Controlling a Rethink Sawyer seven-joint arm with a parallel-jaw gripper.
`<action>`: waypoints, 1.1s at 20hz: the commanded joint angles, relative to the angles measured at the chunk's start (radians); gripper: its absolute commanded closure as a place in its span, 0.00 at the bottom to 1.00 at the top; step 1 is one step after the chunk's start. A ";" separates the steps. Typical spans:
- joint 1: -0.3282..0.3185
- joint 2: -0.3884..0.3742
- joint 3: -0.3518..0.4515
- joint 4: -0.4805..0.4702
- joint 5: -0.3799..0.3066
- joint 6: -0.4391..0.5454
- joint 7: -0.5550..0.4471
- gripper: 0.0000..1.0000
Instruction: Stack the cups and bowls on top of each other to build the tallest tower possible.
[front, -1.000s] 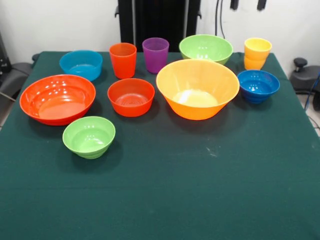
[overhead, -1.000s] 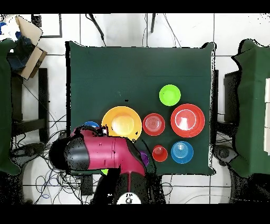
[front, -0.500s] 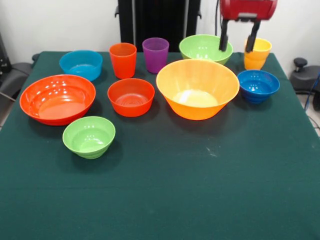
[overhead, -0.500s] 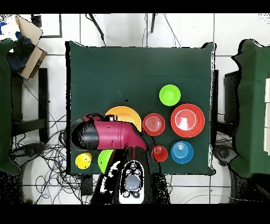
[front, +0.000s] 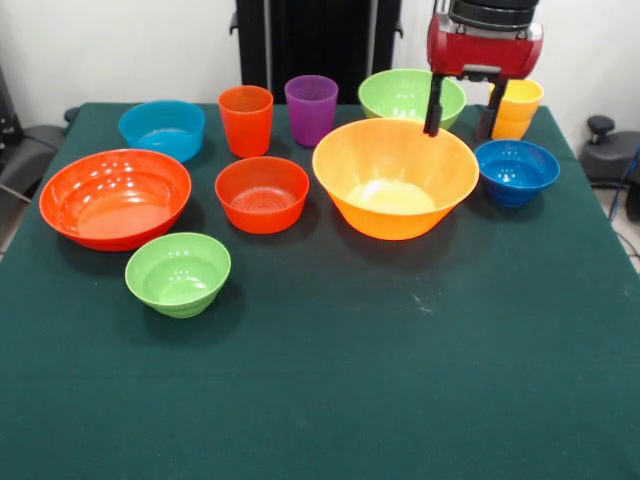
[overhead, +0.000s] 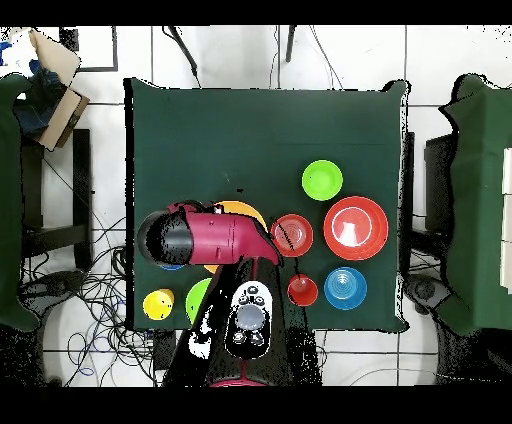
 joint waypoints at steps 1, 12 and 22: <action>0.022 0.019 0.006 -0.088 0.051 0.122 0.202 0.00; 0.002 -0.024 0.025 0.008 0.091 0.072 0.172 0.00; -0.025 -0.037 0.043 0.038 0.099 0.082 0.138 0.00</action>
